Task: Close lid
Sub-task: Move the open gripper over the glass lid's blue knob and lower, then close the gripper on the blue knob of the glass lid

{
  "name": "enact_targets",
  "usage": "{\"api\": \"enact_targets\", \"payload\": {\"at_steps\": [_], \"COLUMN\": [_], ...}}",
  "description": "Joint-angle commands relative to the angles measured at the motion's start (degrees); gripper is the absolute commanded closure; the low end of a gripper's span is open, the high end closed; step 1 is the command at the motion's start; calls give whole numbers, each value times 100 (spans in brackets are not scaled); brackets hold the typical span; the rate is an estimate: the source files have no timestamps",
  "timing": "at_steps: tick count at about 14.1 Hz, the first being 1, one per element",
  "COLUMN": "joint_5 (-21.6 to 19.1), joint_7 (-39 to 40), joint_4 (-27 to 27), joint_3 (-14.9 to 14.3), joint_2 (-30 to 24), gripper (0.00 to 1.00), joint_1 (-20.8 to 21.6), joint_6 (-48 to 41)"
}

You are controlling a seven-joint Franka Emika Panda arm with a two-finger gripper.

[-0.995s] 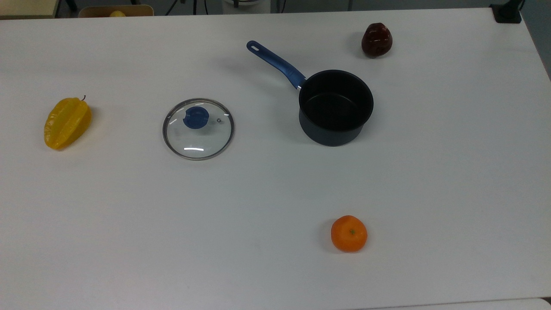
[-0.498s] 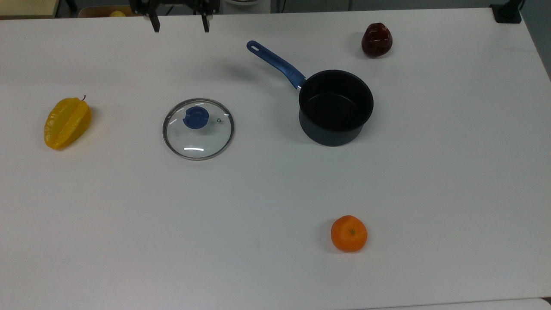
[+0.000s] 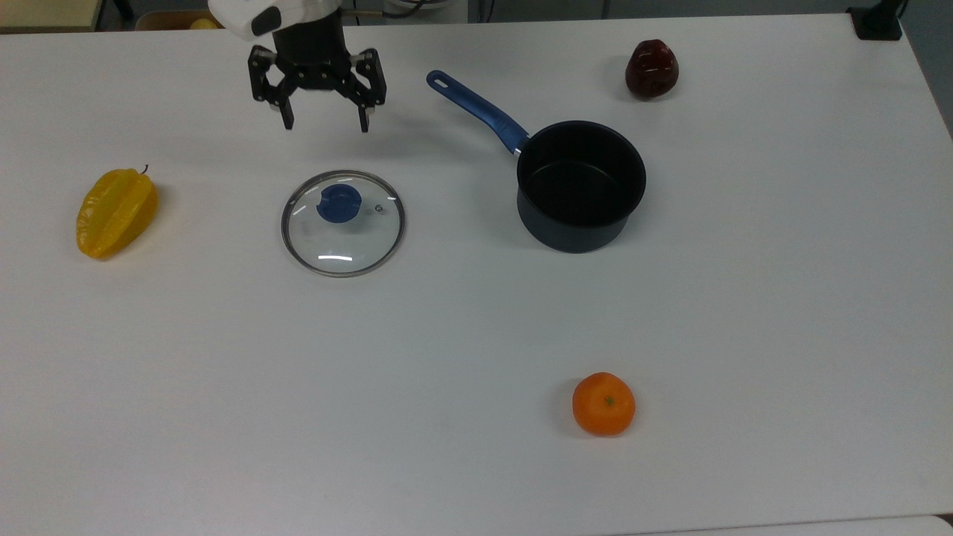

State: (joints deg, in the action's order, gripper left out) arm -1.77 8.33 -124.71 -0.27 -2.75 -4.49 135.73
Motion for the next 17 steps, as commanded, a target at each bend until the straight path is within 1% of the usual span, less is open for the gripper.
{"api": "enact_targets", "payload": {"at_steps": [1, 5, 7, 11, 13, 15, 17], "joint_5": [-104, -95, -95, -95, -95, -95, -95], "joint_7": [55, -42, -42, -60, -68, -68, -68], "joint_4": [-528, -484, -432, -361, -326, -317, -326], "joint_3": [1, -8, -8, 1, 1, 1, 1], "joint_2": [133, 818, 995, 1171, 1303, 1303, 1303], "gripper": [0, 0, 0, 0, 8, 21, 31], "joint_1": [79, 71, 71, 106, 115, 115, 115], "joint_6": [1112, 2034, 2299, 2423, 2555, 2608, 2608]}}
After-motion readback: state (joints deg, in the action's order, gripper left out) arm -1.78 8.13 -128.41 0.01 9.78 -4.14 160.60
